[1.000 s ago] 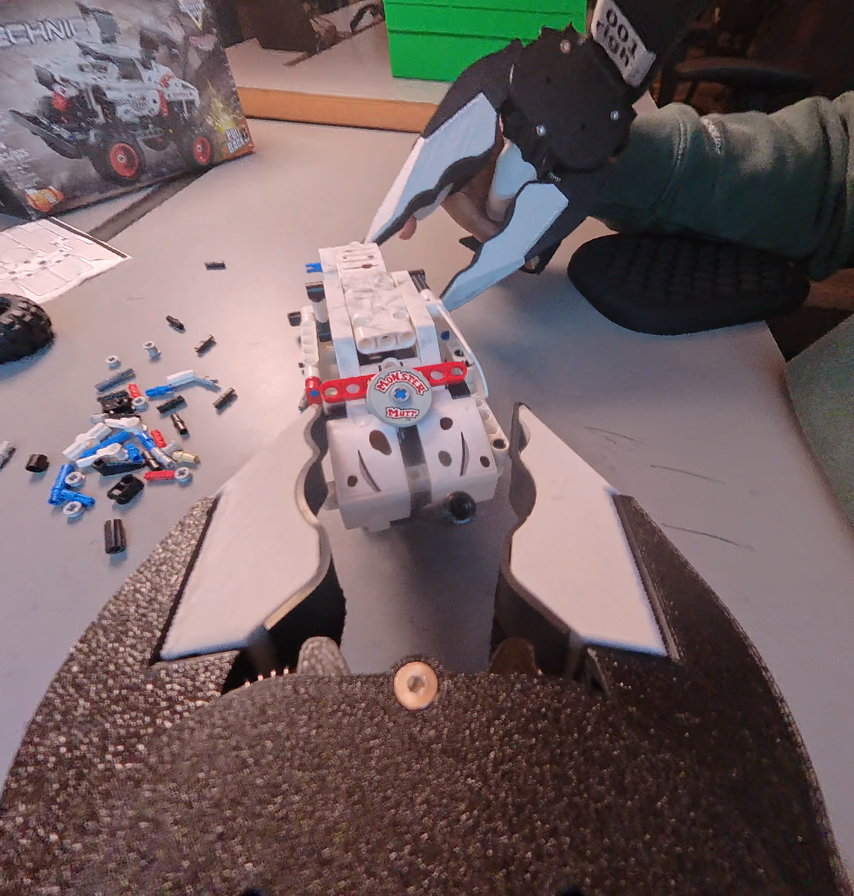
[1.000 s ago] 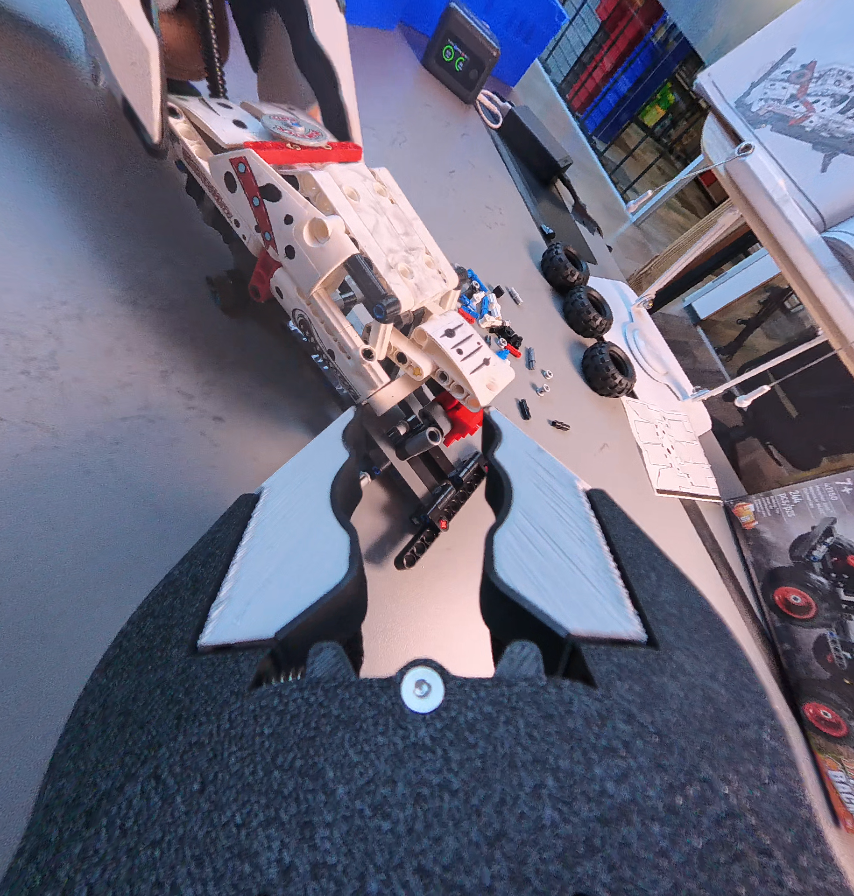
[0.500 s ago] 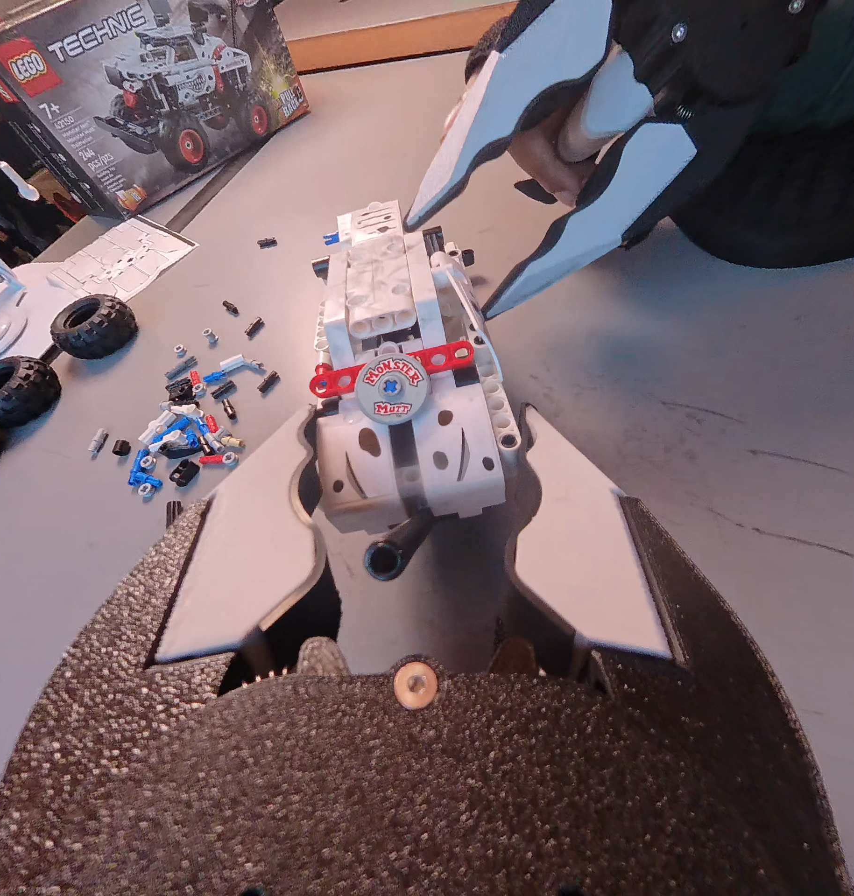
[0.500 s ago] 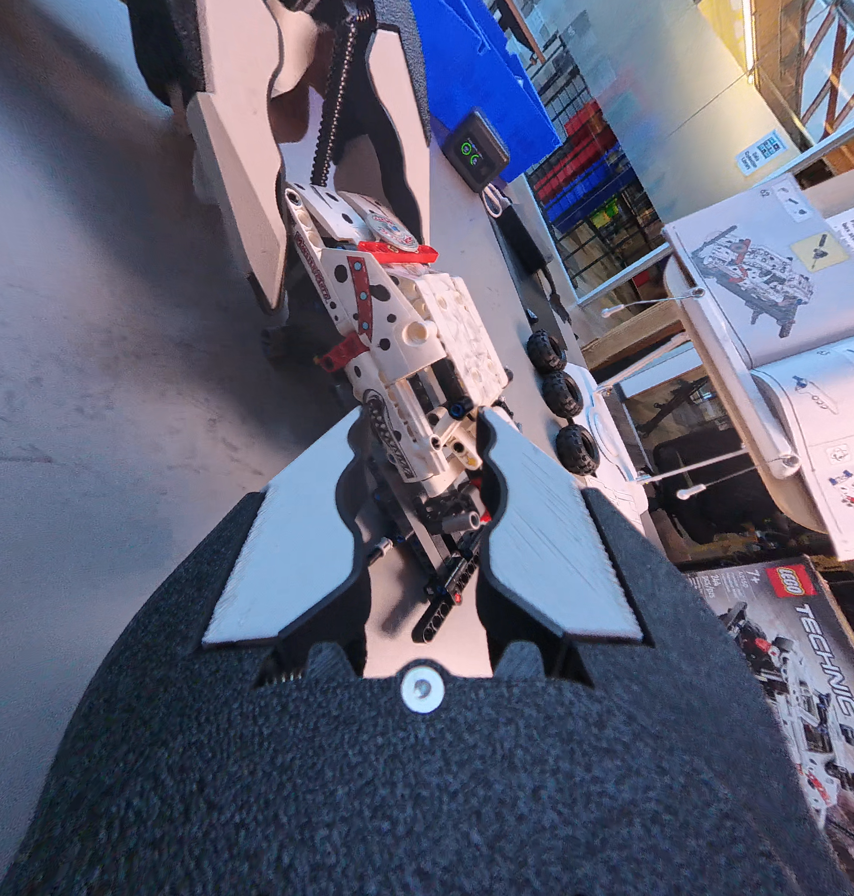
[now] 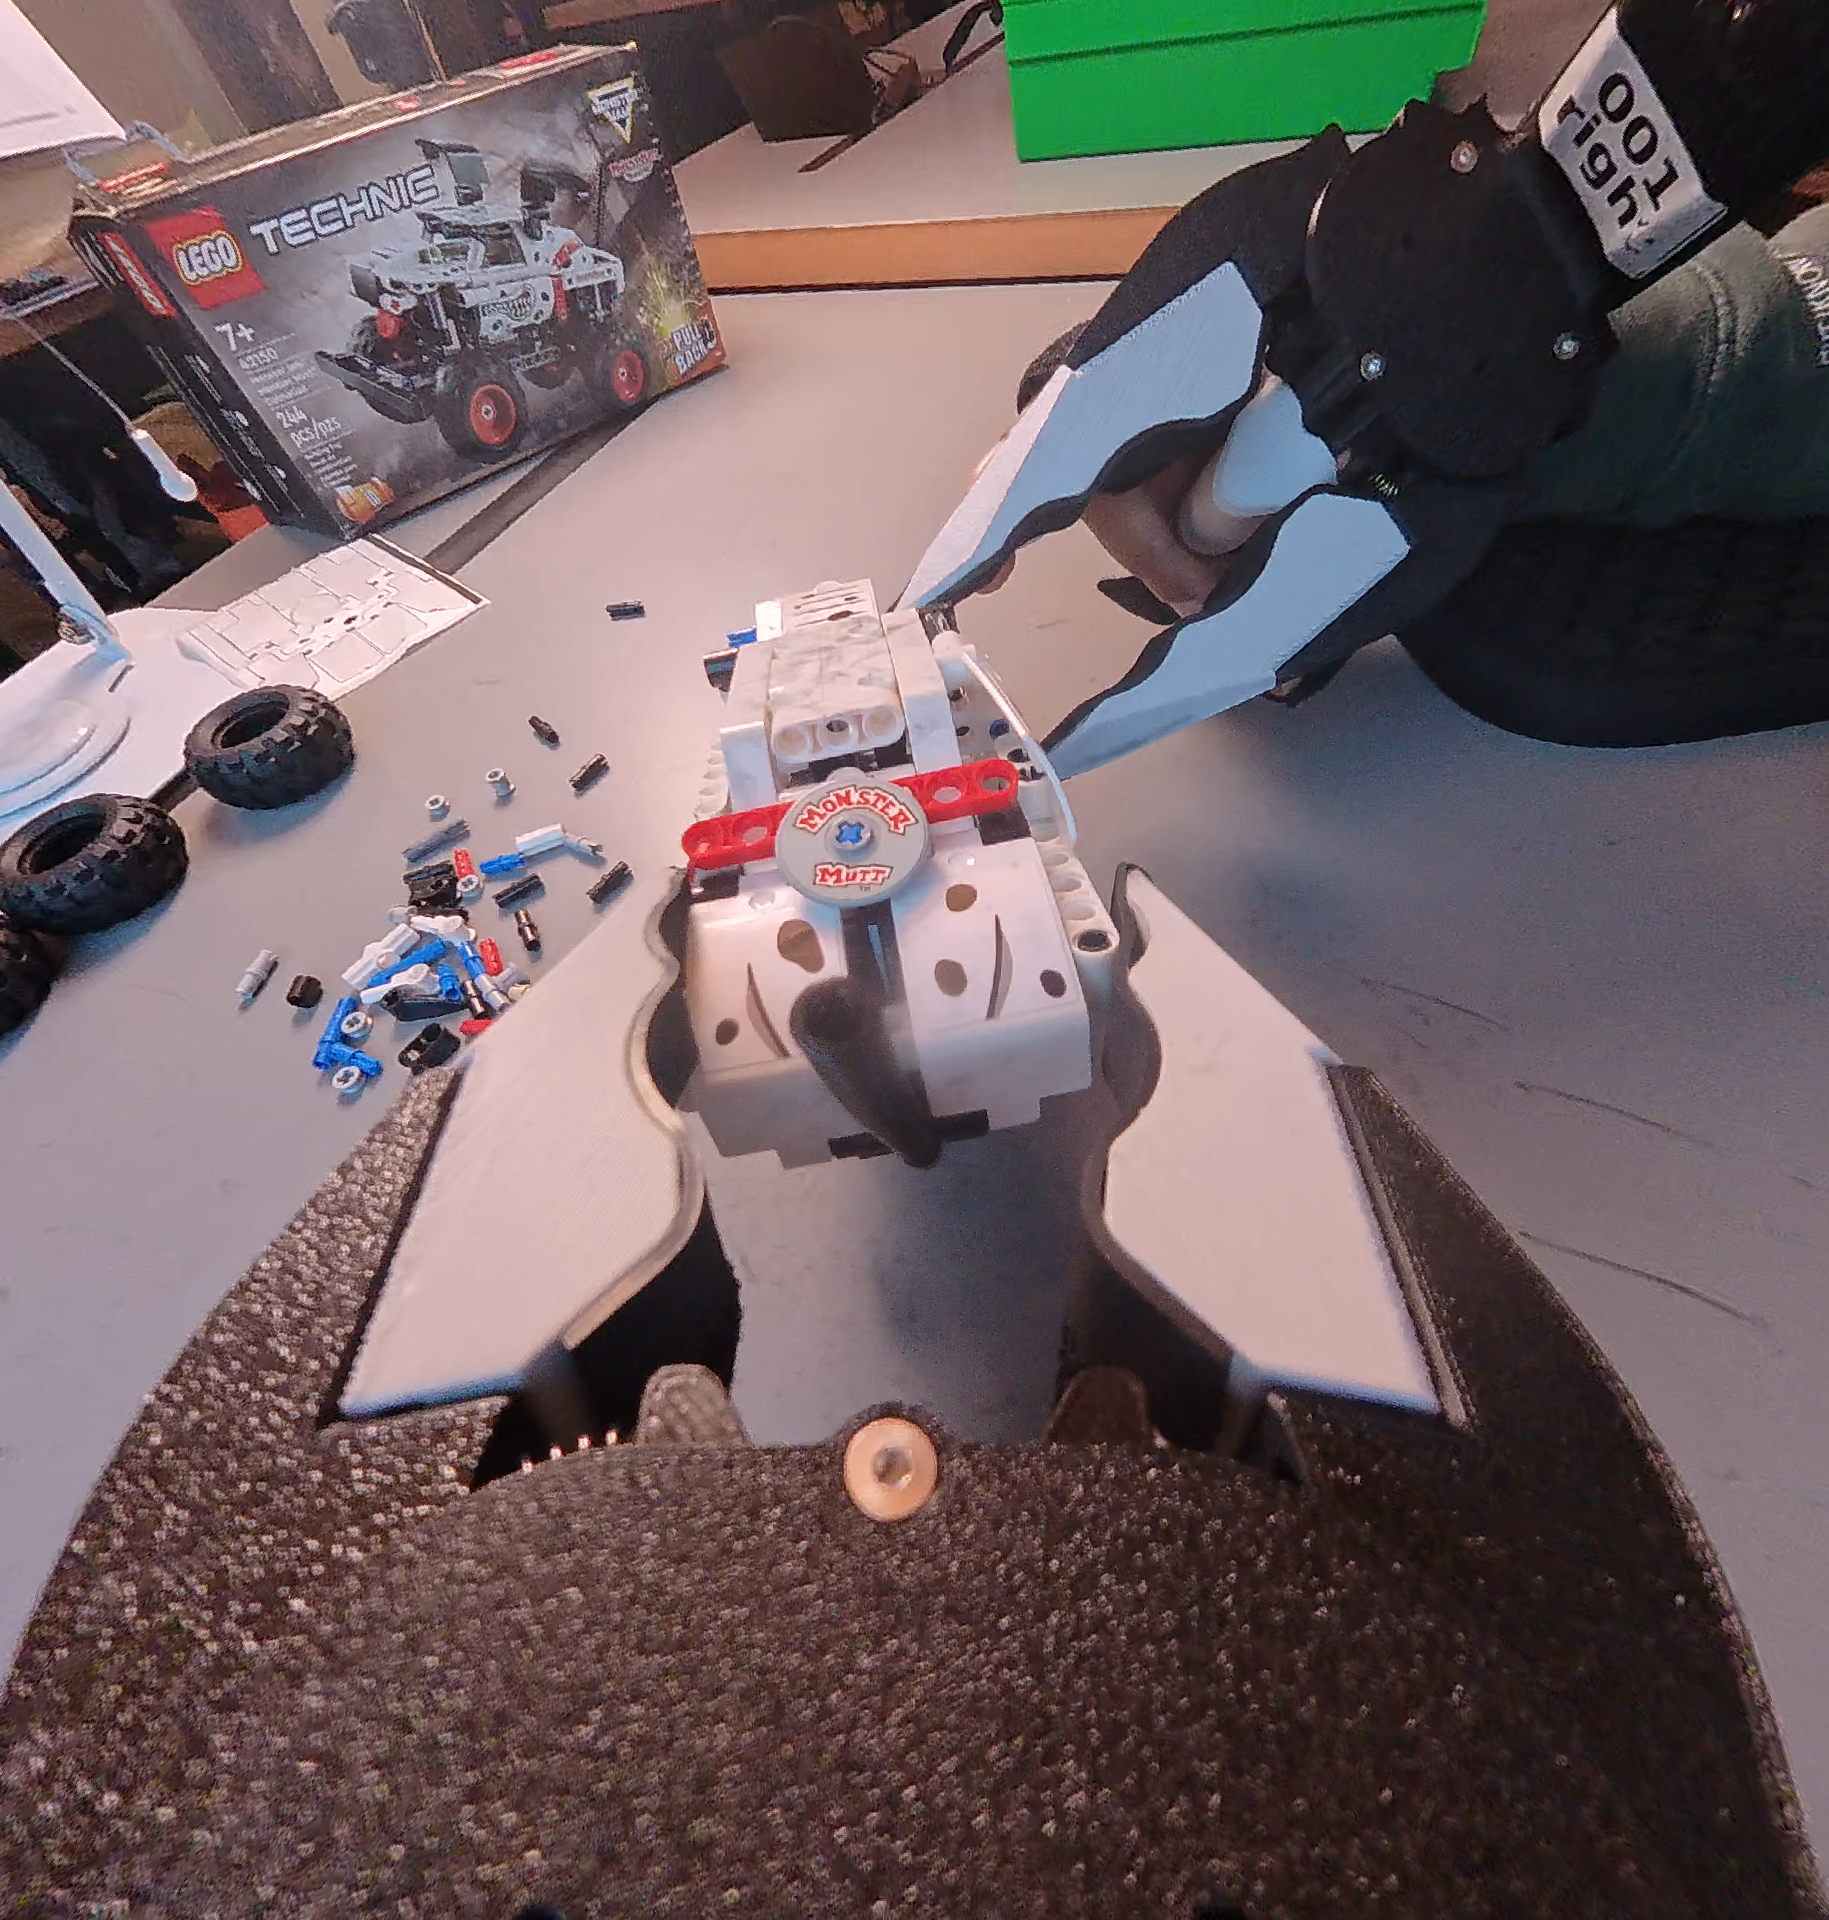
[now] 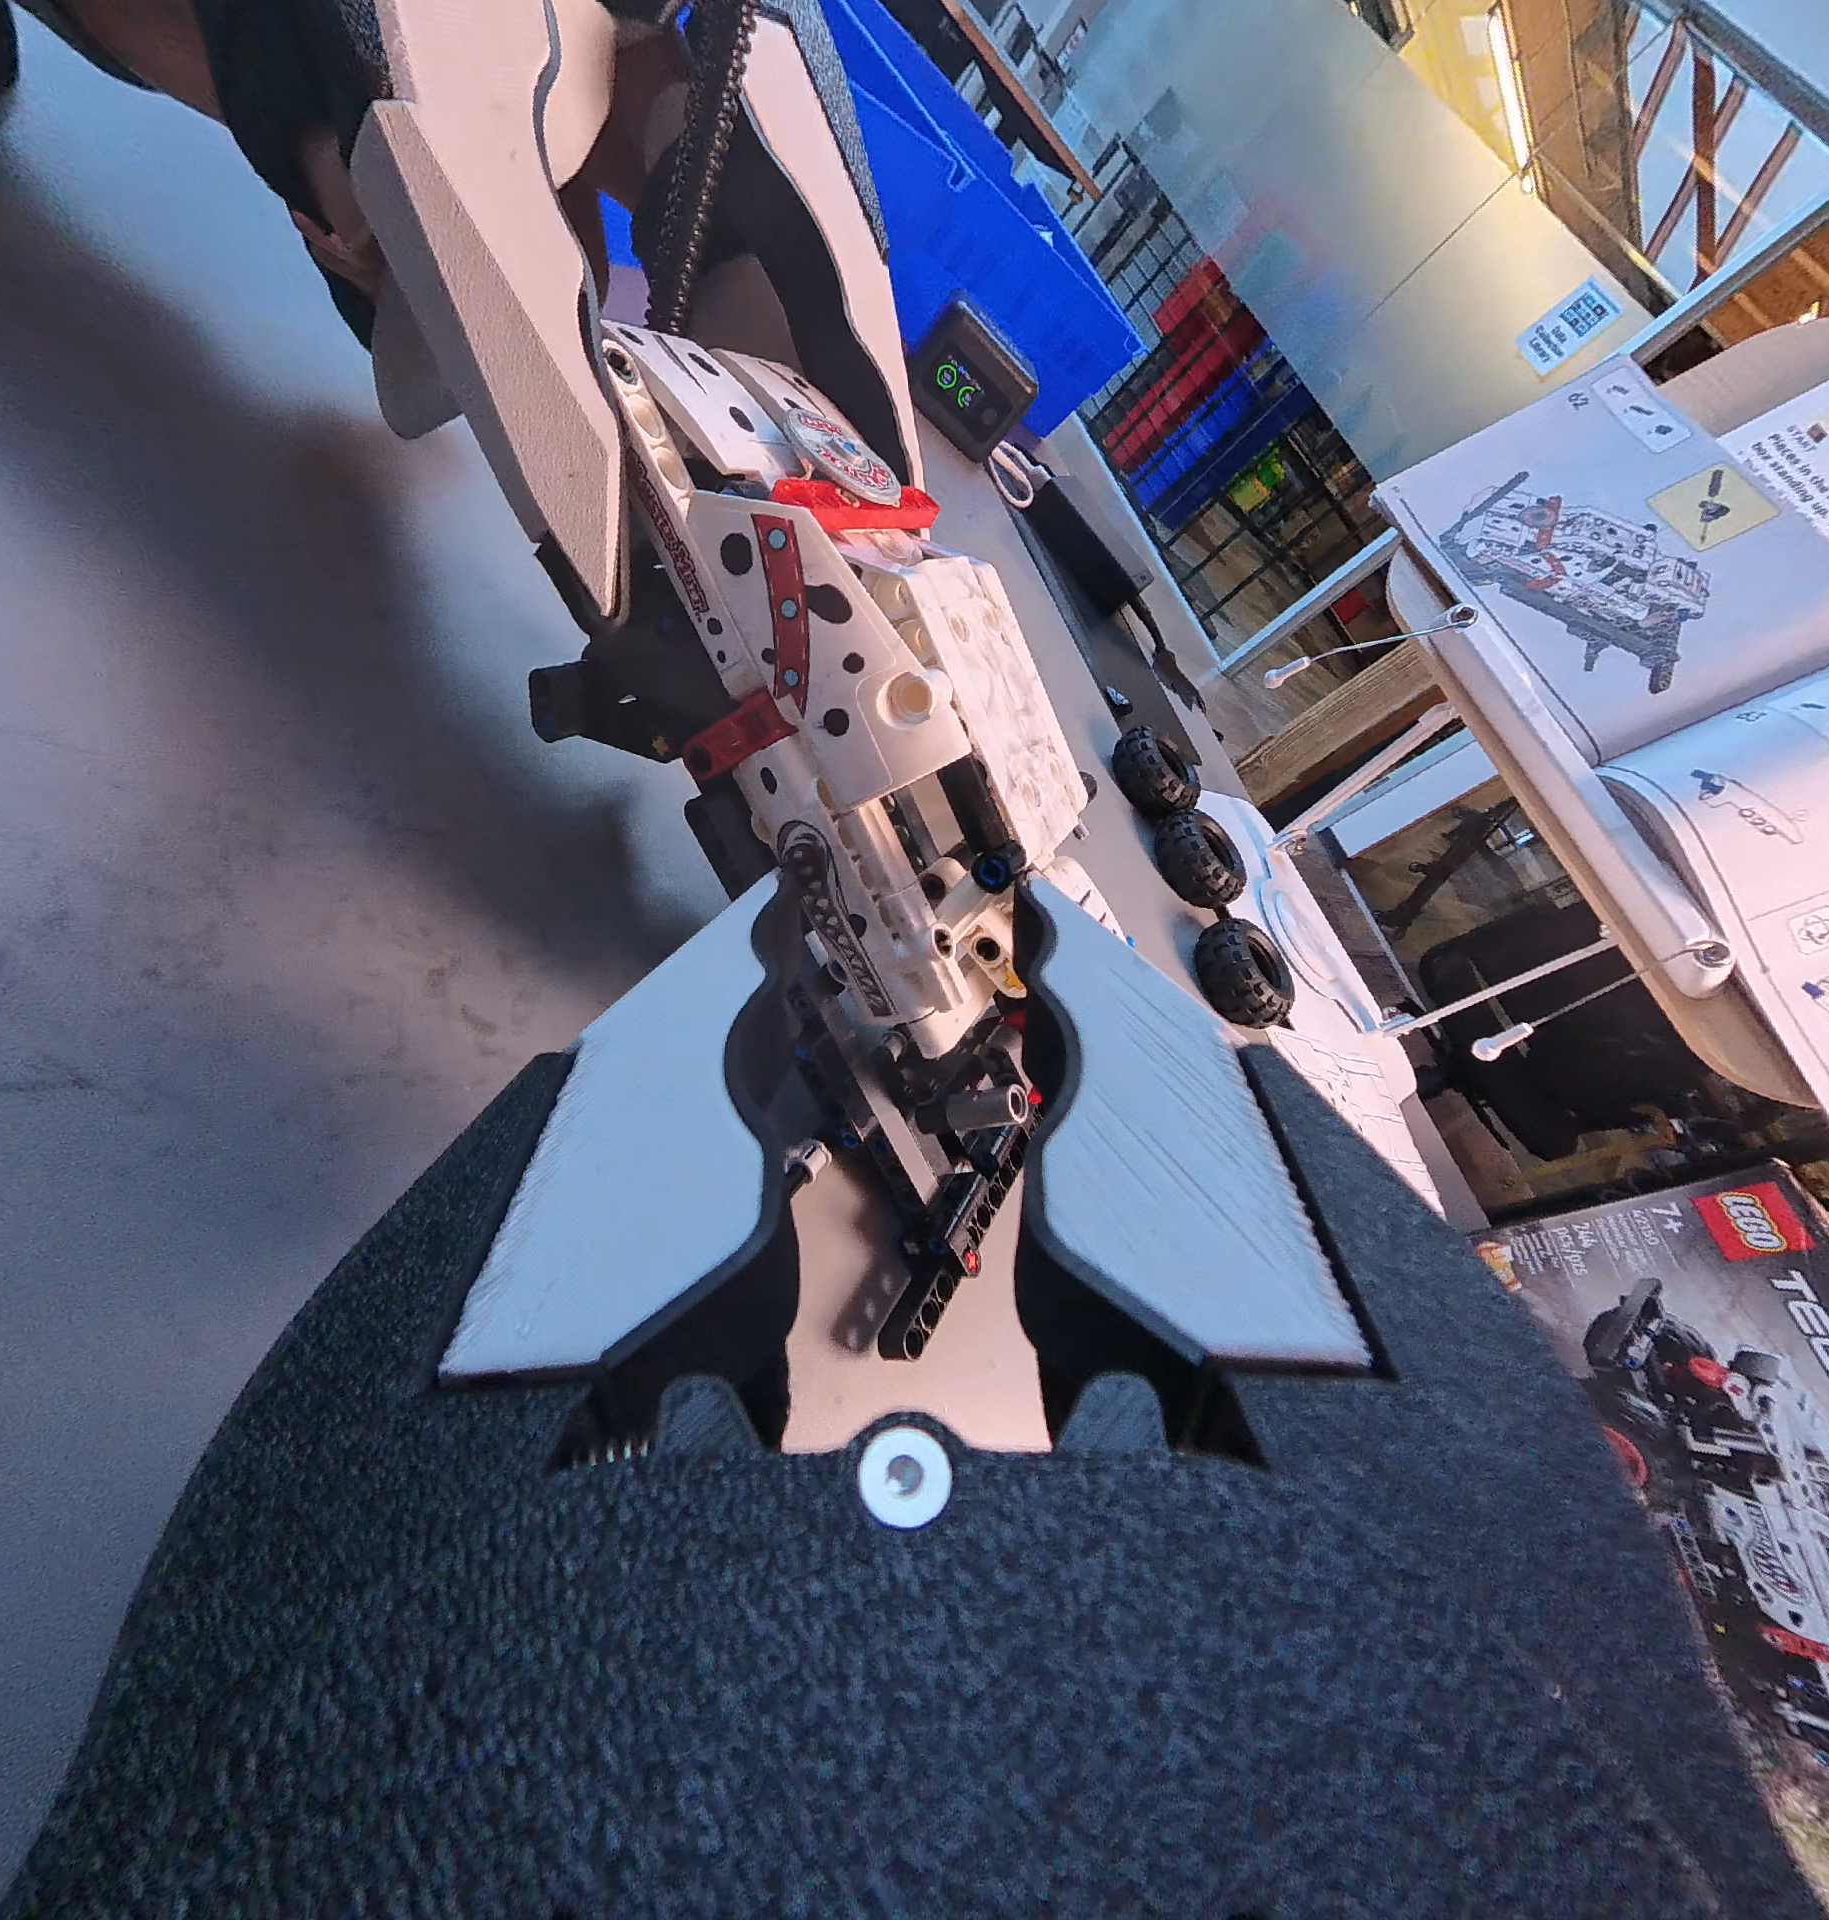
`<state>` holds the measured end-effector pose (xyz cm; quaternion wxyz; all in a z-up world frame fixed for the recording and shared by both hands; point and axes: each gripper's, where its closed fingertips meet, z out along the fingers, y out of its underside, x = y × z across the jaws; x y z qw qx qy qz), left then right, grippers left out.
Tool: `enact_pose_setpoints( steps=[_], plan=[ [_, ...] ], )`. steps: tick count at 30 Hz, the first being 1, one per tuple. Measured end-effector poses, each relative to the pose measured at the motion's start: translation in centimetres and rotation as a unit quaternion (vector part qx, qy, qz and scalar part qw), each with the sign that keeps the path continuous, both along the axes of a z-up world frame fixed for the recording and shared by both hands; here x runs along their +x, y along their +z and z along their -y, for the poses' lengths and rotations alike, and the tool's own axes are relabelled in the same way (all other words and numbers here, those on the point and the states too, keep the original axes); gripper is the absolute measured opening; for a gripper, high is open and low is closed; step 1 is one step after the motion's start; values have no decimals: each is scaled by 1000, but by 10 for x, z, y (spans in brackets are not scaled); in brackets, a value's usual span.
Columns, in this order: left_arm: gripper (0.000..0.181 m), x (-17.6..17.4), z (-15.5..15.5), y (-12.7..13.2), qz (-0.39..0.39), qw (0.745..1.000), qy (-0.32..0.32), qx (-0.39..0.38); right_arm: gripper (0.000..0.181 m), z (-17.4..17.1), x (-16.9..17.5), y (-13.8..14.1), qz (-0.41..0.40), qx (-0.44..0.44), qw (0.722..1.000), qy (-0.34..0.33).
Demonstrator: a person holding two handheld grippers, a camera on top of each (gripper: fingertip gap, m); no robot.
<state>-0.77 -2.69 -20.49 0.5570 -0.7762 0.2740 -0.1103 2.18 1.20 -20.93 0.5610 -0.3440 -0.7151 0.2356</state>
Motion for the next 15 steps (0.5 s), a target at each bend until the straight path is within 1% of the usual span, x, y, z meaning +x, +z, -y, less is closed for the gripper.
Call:
enact_pose_setpoints(
  steps=[8, 15],
  plan=[
    [79, -6, 1, -3, 18, 999, -28, -8, 34, 0, -3, -3, -1, -9, 1000, 2],
    [79, -17, -3, -20, -1, 998, -45, -33, 32, -4, -8, -8, 3, -28, 1000, -3]
  ],
)
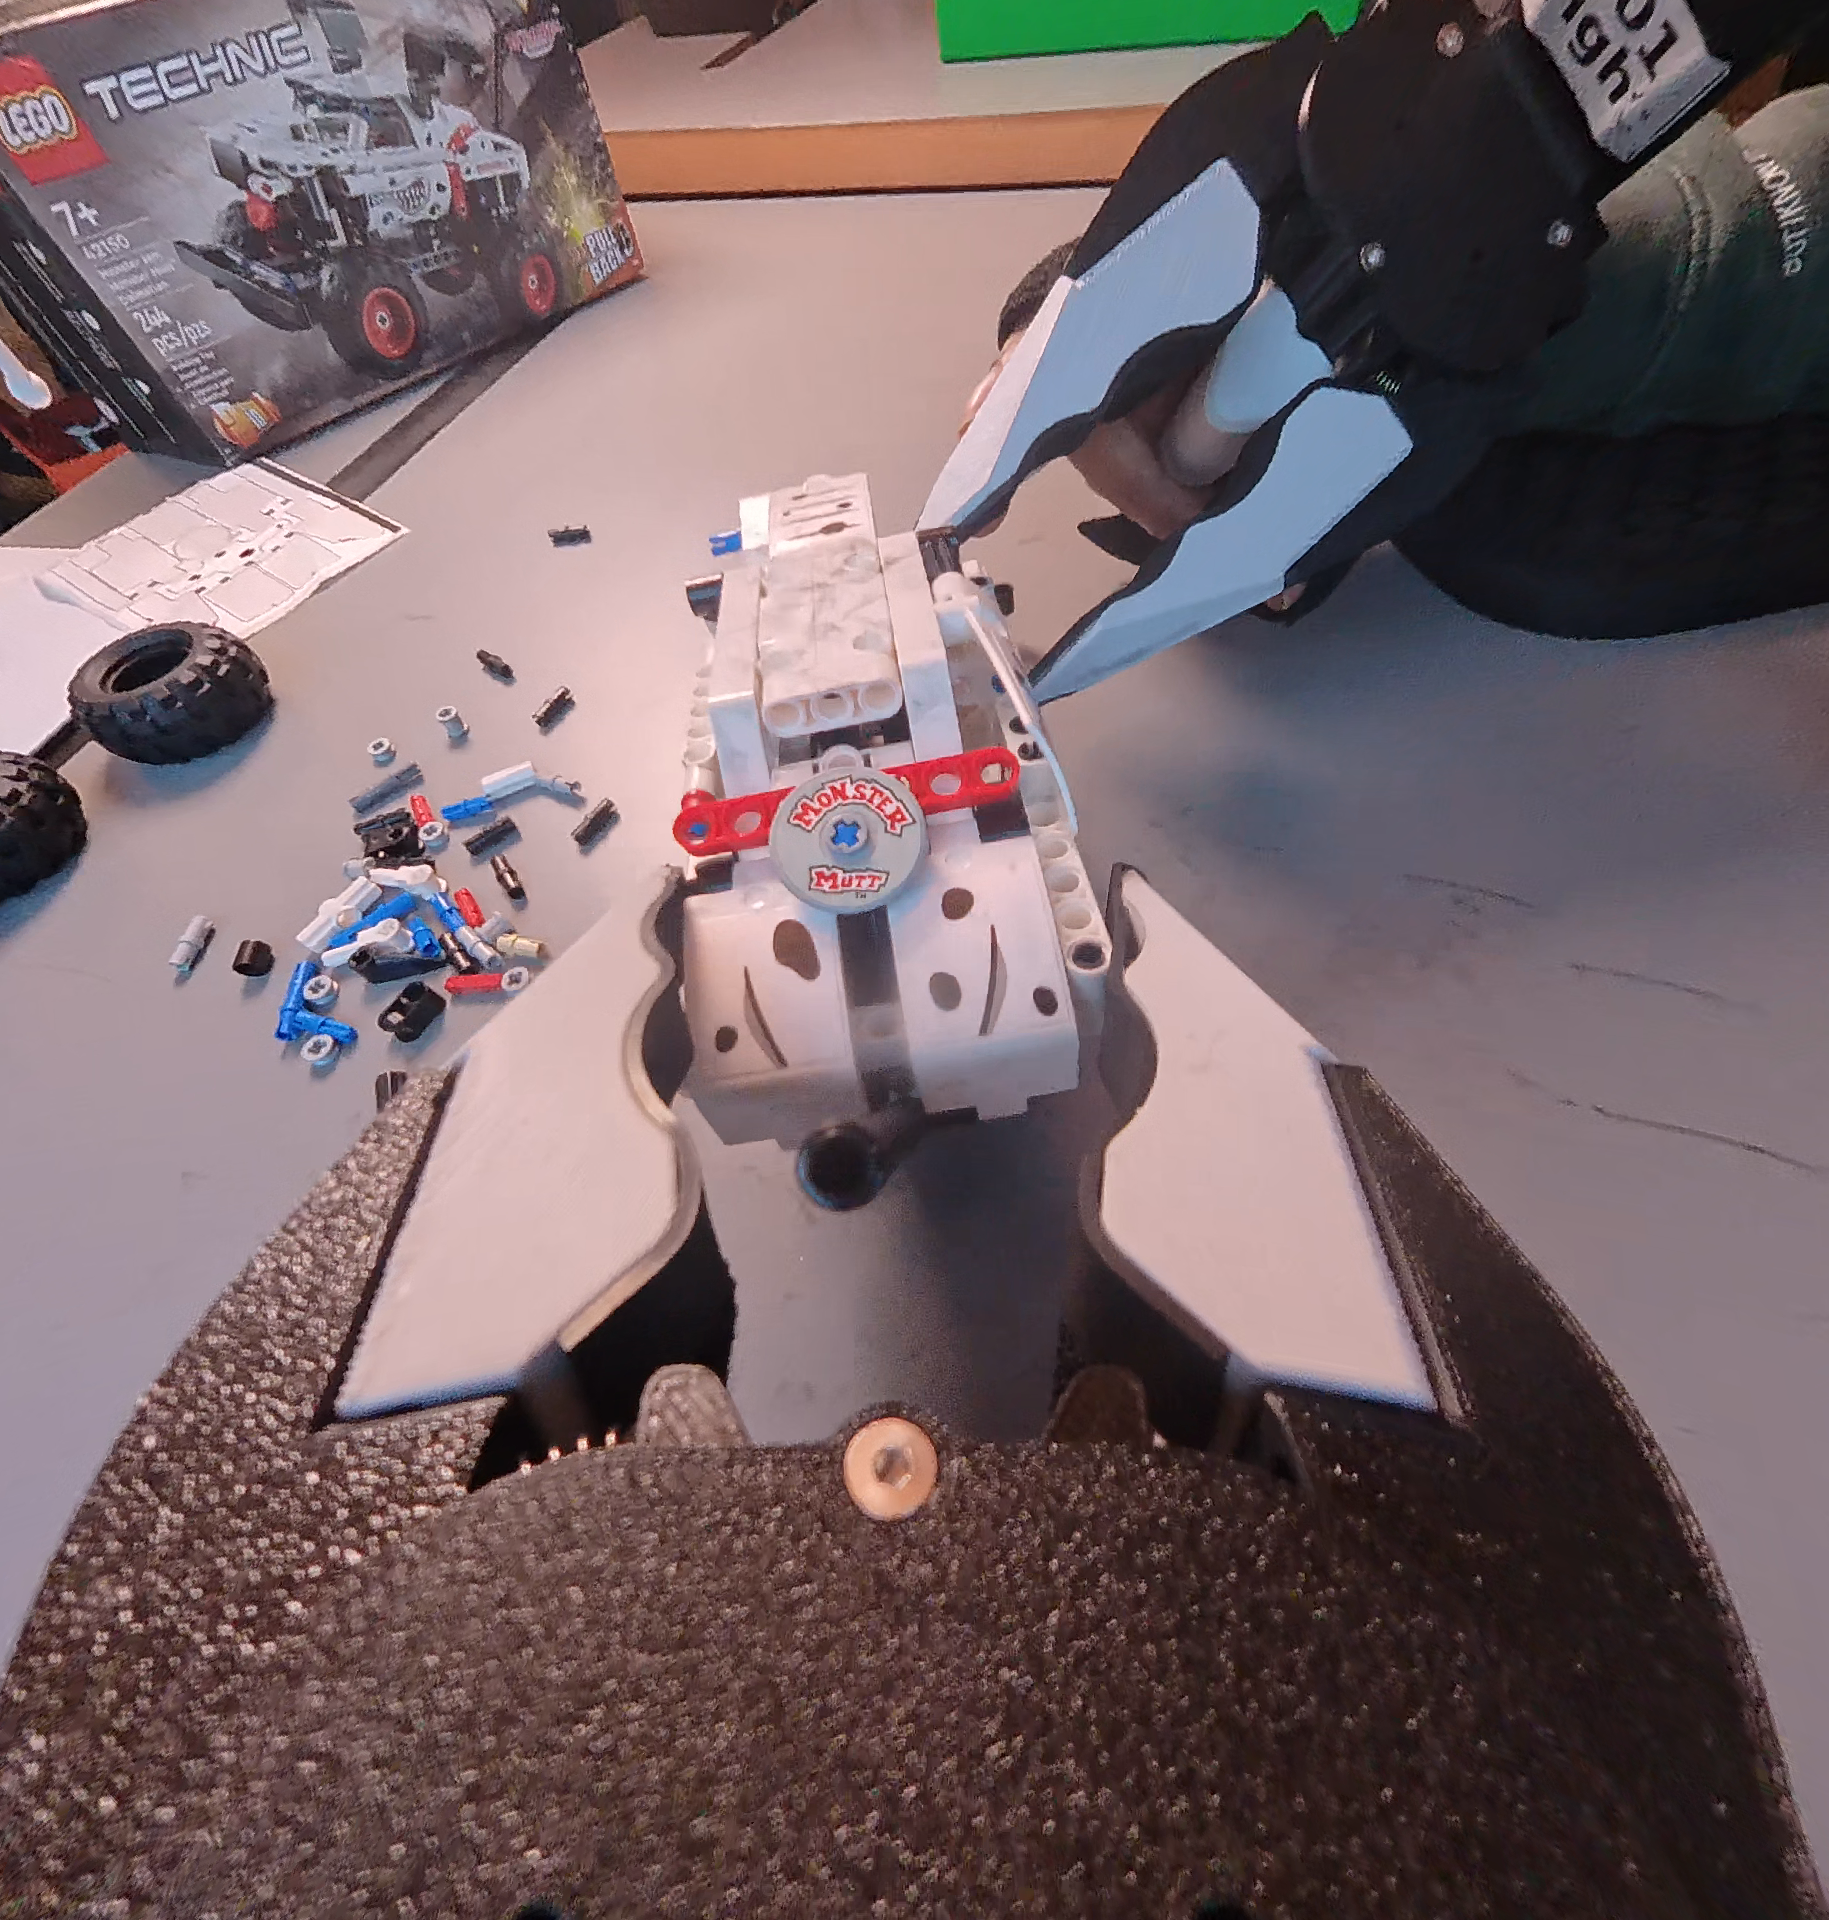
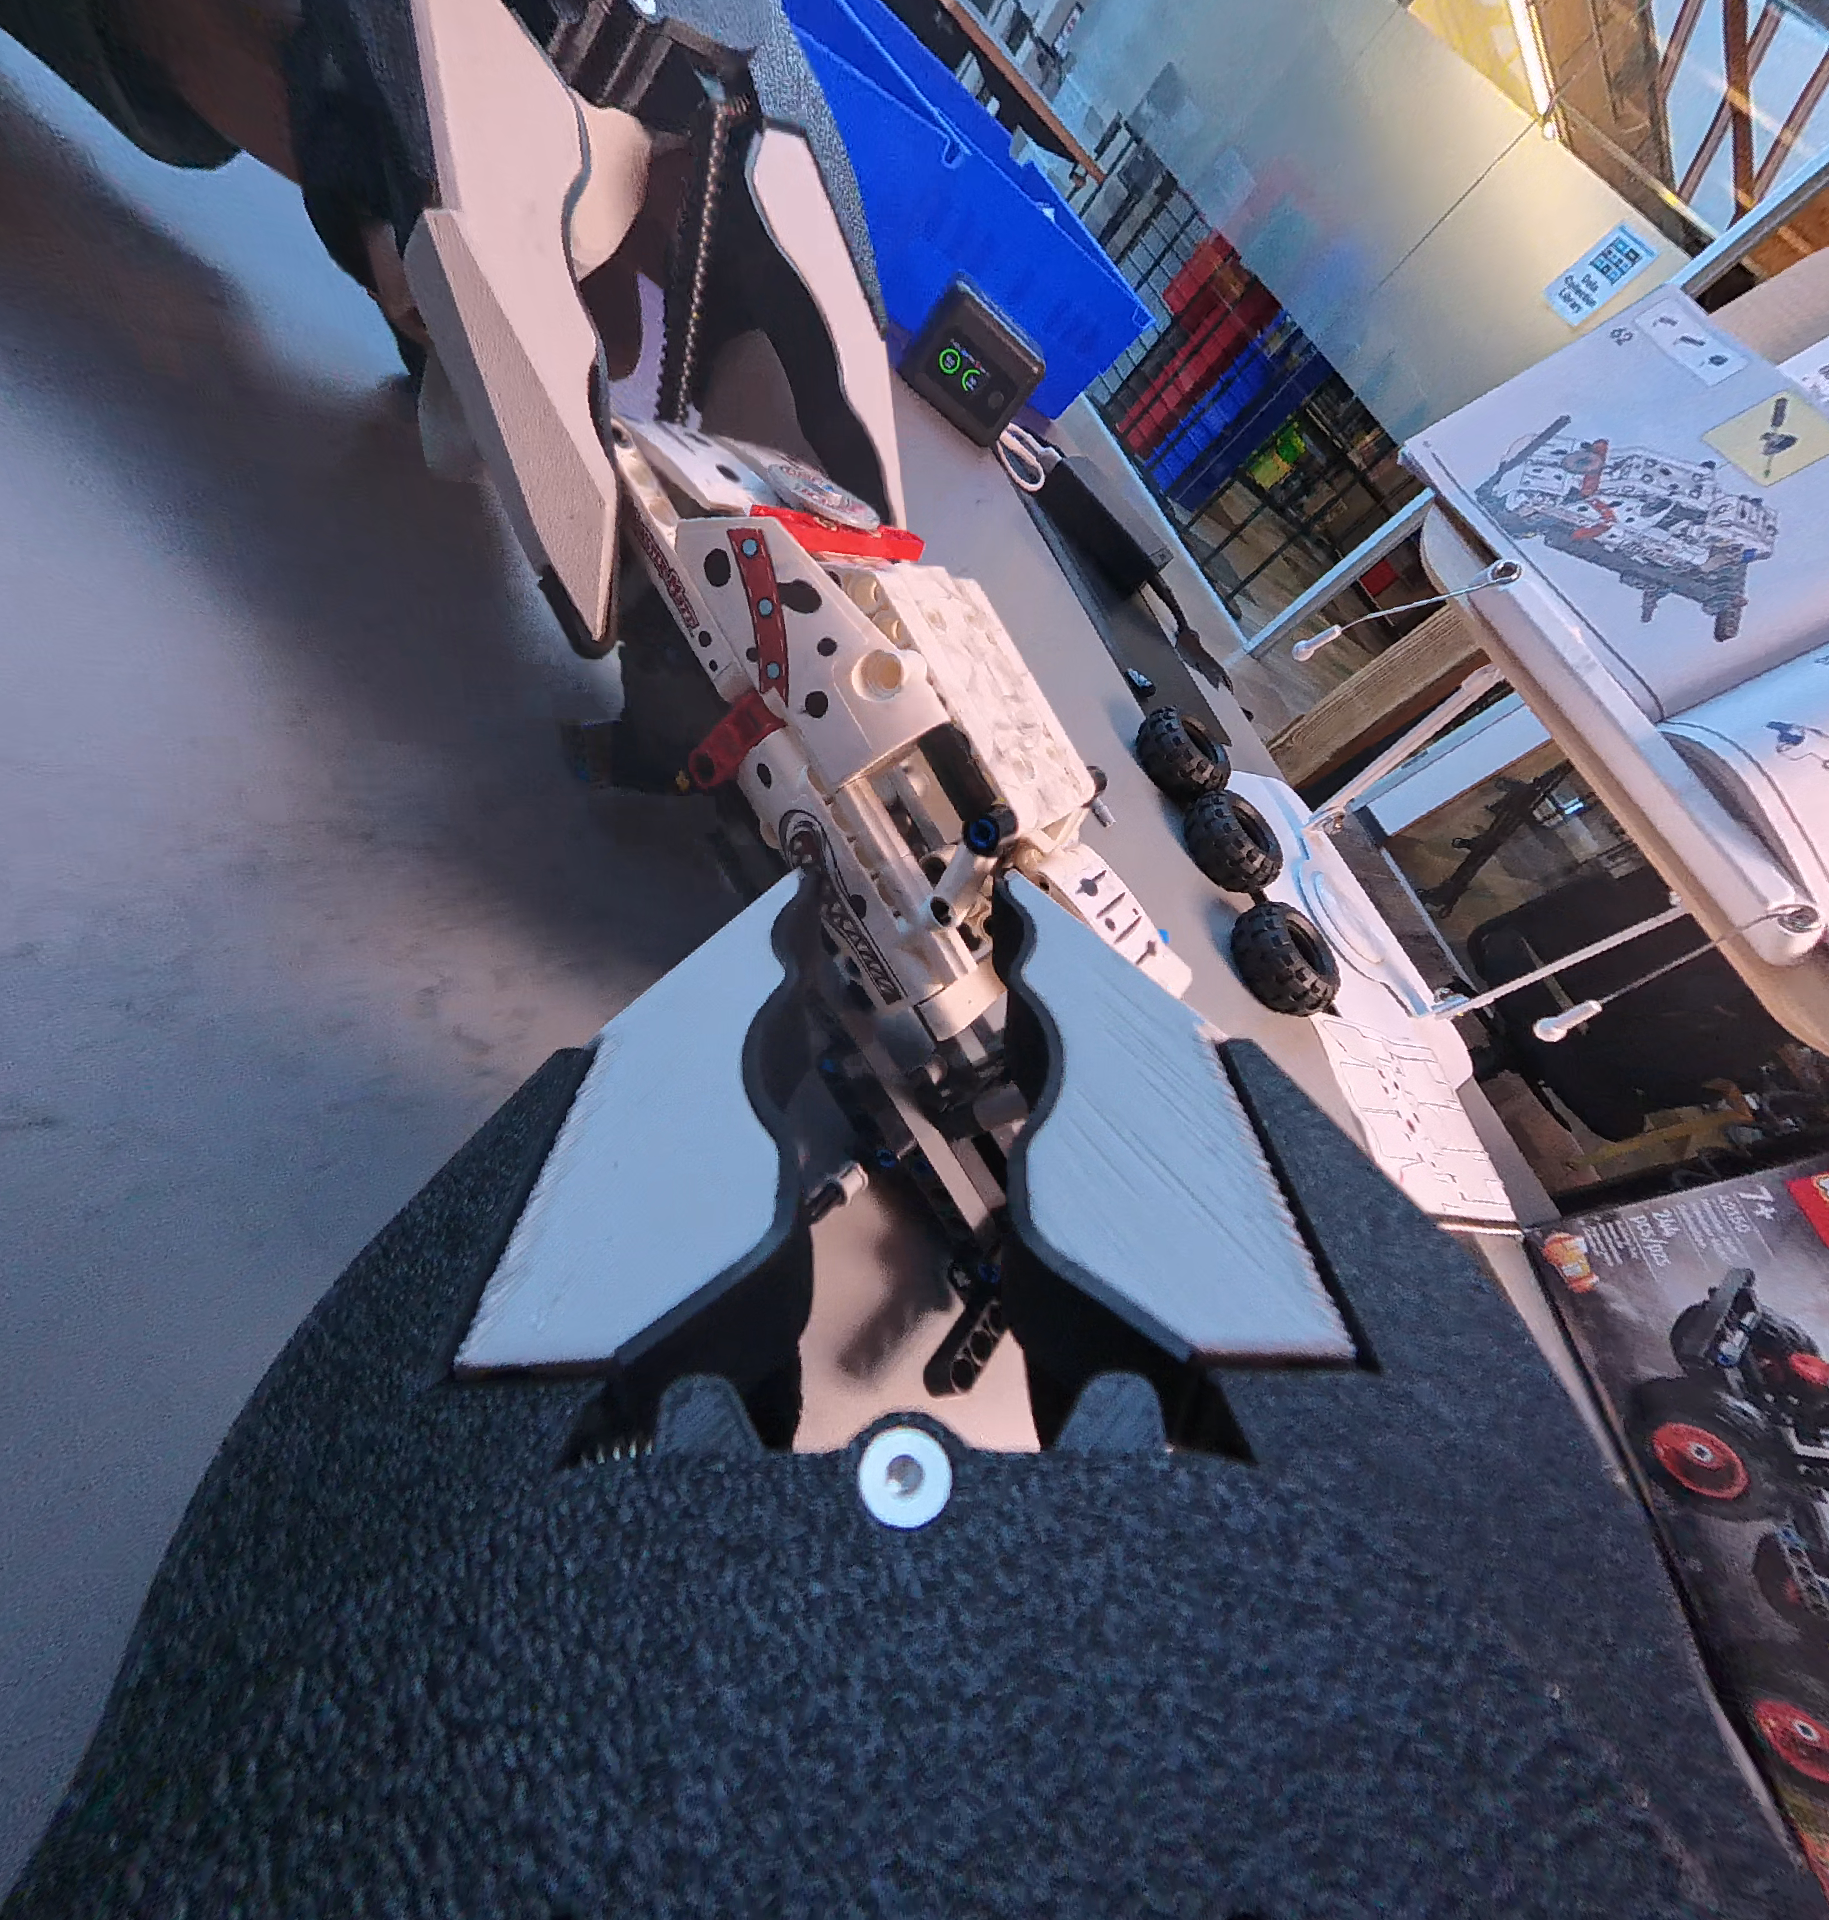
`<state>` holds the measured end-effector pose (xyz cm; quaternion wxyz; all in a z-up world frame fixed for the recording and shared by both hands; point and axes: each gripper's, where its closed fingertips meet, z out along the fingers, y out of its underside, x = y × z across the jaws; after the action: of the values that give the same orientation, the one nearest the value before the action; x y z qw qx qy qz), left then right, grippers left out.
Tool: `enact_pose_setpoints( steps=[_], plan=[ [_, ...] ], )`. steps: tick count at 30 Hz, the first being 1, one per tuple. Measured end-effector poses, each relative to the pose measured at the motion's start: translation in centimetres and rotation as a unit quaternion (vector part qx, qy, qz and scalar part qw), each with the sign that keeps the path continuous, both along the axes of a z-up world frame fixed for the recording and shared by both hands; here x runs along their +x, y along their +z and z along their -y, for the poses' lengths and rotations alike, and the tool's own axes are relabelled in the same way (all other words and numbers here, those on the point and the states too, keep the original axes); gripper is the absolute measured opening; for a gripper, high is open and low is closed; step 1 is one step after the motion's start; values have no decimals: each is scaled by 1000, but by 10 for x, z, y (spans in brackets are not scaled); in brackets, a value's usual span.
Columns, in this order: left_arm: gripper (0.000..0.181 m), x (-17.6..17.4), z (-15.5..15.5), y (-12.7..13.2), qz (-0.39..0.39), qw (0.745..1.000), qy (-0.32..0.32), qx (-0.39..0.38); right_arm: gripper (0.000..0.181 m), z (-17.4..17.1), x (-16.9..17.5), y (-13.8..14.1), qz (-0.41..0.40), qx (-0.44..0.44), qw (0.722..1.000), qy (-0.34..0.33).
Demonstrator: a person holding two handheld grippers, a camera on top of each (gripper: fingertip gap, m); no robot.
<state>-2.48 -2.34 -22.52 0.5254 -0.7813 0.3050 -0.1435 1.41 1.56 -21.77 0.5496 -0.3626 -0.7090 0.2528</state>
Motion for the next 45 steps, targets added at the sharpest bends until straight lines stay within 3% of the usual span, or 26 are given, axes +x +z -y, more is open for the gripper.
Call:
enact_pose_setpoints(
  steps=[10, 18, 26, 34, 41, 45],
  plan=[
    [75, -17, 0, 5, 20, 1000, 21, 10, 26, -1, -2, 1, -2, 1, 1000, -7],
    [74, -19, 0, 6, 24, 999, 25, 10, 15, 16, -9, 27, -44, -43, 998, -8],
    [74, -18, 0, 6, 24, 999, 28, 9, 4, 22, -21, 24, -36, -70, 996, -39],
    [73, -17, 0, 6, 28, 999, 27, 10, 1, 21, -21, 24, -40, -22, 998, -44],
    [73, -18, 0, 7, 27, 999, 31, 17, 0, 20, -17, 23, -35, -35, 998, -40],
    [74, -27, 2, 28, 63, 996, 33, 56, 0, 12, -12, 33, -60, -49, 996, -46]
  ],
)
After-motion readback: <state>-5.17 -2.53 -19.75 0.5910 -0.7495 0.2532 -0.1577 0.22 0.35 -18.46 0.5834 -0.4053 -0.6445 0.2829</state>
